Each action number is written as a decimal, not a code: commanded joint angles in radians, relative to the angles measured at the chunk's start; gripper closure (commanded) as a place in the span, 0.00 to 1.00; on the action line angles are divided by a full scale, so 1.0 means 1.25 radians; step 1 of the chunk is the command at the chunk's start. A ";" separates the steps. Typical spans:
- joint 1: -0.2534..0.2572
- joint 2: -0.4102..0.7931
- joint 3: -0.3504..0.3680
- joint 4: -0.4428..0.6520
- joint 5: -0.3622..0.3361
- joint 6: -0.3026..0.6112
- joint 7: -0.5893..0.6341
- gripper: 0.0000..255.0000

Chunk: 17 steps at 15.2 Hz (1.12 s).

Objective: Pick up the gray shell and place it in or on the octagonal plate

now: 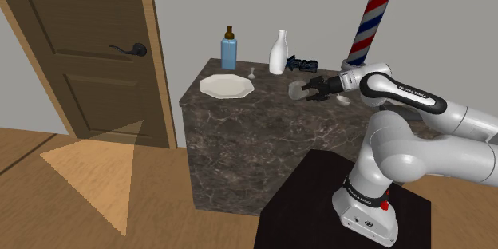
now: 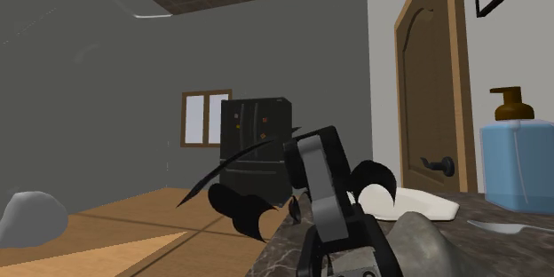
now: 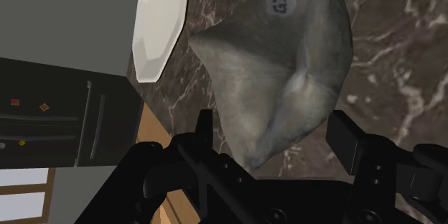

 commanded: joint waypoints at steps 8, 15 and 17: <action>0.001 0.001 -0.002 0.000 -0.002 -0.001 0.001 1.00; 0.005 -0.010 0.074 0.013 0.040 -0.036 0.033 1.00; 0.008 -0.014 0.099 0.019 0.054 -0.047 0.044 1.00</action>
